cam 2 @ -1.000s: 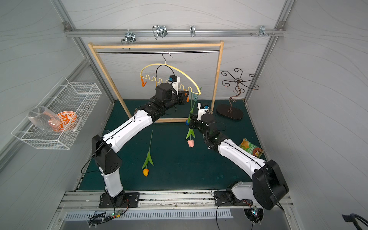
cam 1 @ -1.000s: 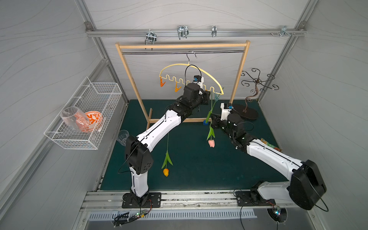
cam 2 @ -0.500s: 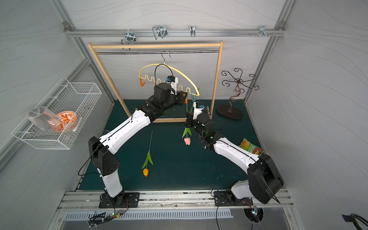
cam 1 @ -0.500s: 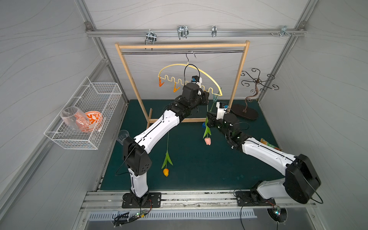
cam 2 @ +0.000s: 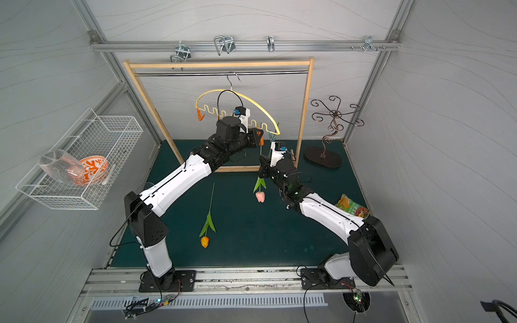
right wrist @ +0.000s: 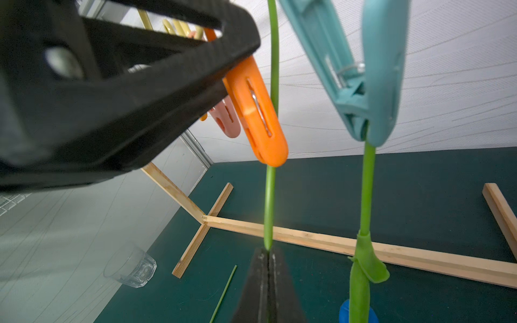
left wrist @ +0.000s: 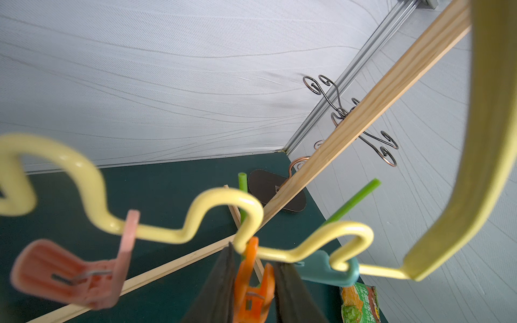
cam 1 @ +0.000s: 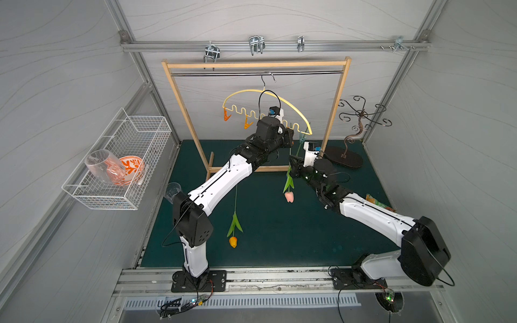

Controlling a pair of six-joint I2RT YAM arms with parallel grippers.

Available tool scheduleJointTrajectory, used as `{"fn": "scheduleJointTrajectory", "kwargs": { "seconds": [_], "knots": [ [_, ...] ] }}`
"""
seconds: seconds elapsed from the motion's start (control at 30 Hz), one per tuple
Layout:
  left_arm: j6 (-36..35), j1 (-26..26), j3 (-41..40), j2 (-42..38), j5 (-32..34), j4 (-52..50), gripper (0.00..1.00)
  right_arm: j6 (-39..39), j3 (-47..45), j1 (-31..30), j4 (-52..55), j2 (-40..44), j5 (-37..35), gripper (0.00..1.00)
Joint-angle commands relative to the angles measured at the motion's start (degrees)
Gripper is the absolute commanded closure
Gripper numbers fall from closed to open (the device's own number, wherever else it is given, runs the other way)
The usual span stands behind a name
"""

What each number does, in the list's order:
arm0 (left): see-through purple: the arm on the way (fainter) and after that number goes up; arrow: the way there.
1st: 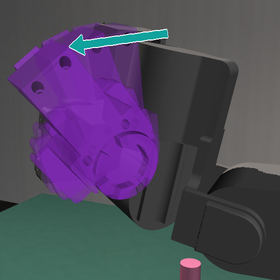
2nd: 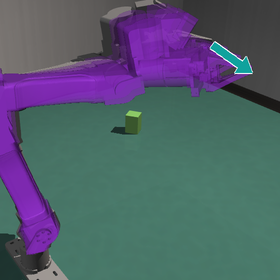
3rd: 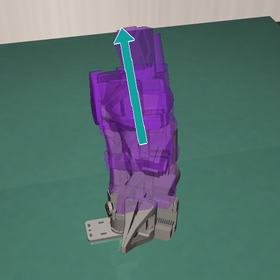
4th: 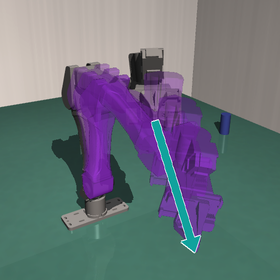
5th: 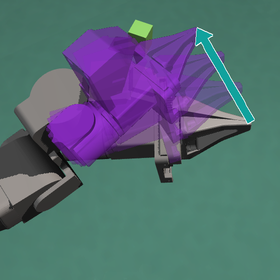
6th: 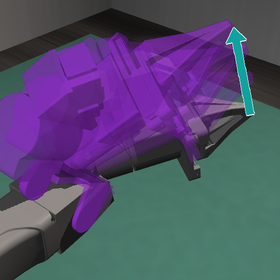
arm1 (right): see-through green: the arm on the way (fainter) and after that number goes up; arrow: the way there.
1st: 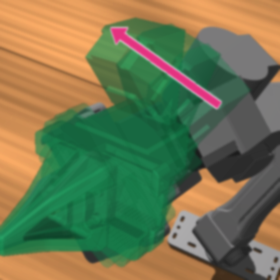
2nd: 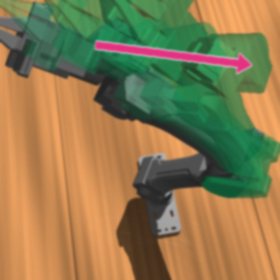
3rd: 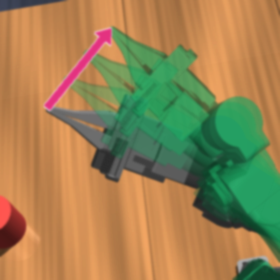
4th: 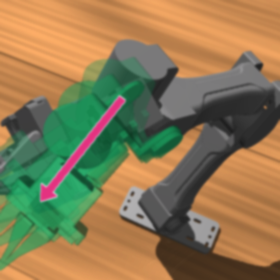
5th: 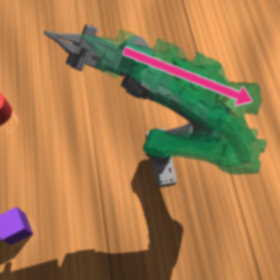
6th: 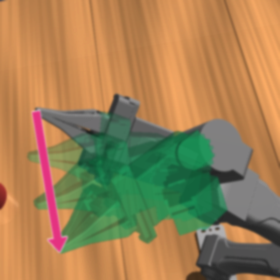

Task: Dry the flowers on a clothes hanger
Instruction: Clamp the flower onto the hanger.

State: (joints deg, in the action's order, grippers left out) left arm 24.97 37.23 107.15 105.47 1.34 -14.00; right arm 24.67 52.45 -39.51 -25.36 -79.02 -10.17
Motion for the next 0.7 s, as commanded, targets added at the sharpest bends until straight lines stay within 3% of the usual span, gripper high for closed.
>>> {"fn": "scheduleJointTrajectory", "kwargs": {
  "seconds": [0.0, 0.67],
  "knots": [
    [1.1, 0.1, 1.4, -2.1, 0.5, 1.8, 0.73, 0.1, 1.2, -0.4, -2.5, 0.0, 0.1, 1.0],
    [1.4, 0.1, -1.1, -2.5, 0.2, 3.2, 0.73, -4.1, 3.5, -0.3, 0.0, 0.4, 4.9, 1.0]
  ]
}}
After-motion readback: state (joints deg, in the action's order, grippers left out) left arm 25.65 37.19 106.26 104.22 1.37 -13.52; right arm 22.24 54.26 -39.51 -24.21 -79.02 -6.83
